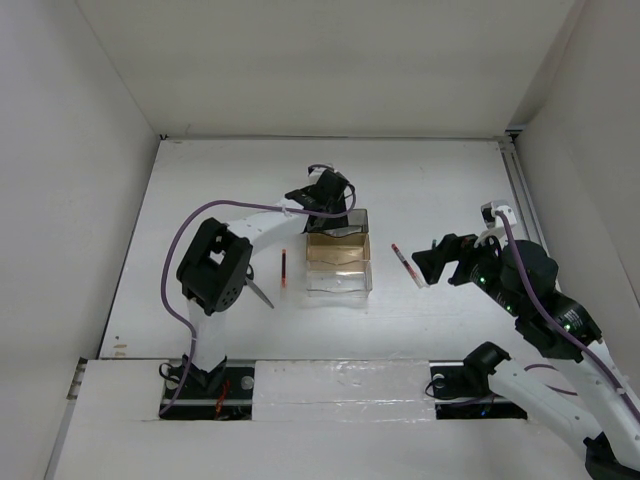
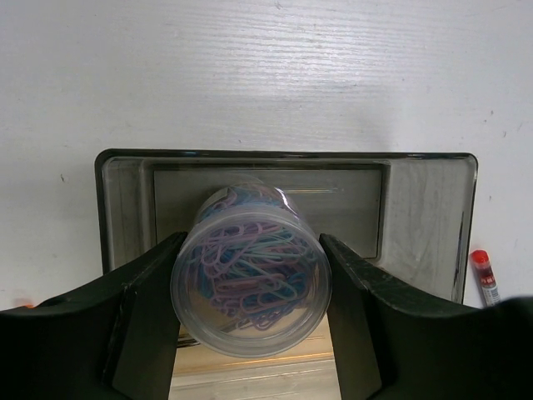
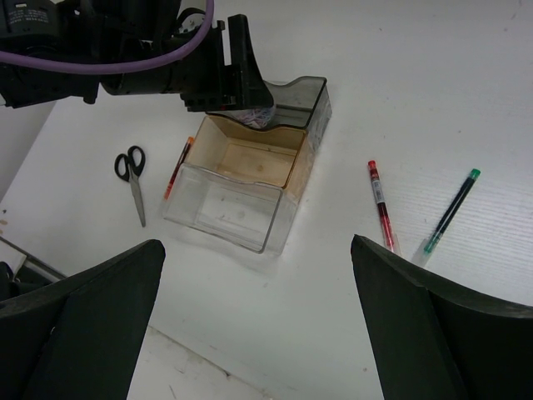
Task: Sort the stationery into containers
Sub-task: Place the stationery in the storage box.
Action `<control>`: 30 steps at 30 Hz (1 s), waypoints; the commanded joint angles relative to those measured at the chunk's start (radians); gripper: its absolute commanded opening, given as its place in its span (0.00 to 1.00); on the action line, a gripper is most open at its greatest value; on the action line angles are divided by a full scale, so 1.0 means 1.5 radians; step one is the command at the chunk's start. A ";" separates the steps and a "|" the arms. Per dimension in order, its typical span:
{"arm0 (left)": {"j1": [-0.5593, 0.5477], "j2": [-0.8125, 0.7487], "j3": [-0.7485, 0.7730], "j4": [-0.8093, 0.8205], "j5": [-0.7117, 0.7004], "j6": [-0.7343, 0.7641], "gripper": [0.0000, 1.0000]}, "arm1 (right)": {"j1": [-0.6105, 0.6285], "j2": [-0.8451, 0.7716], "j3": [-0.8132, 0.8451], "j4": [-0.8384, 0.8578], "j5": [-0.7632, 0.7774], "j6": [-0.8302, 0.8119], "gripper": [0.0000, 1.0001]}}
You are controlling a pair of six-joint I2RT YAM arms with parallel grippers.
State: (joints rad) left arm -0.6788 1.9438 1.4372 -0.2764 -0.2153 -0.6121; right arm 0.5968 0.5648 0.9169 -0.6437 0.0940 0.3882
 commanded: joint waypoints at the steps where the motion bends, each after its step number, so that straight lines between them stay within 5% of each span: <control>1: 0.001 -0.014 -0.002 0.019 0.004 -0.007 0.36 | 0.003 0.000 0.012 0.020 0.007 -0.006 1.00; 11: 0.001 -0.021 -0.002 0.019 0.023 -0.007 0.72 | 0.003 0.000 0.012 0.020 0.007 -0.006 1.00; 27: -0.014 -0.083 0.036 0.023 0.048 -0.001 0.84 | 0.003 0.007 -0.012 0.045 -0.016 0.001 1.00; 30: -0.014 -0.103 0.043 0.023 0.041 0.005 0.93 | 0.003 0.028 -0.043 0.078 -0.022 0.023 1.00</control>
State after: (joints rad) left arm -0.6979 1.8824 1.4506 -0.2584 -0.1501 -0.6159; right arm 0.5968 0.5751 0.8822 -0.6086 0.0807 0.3977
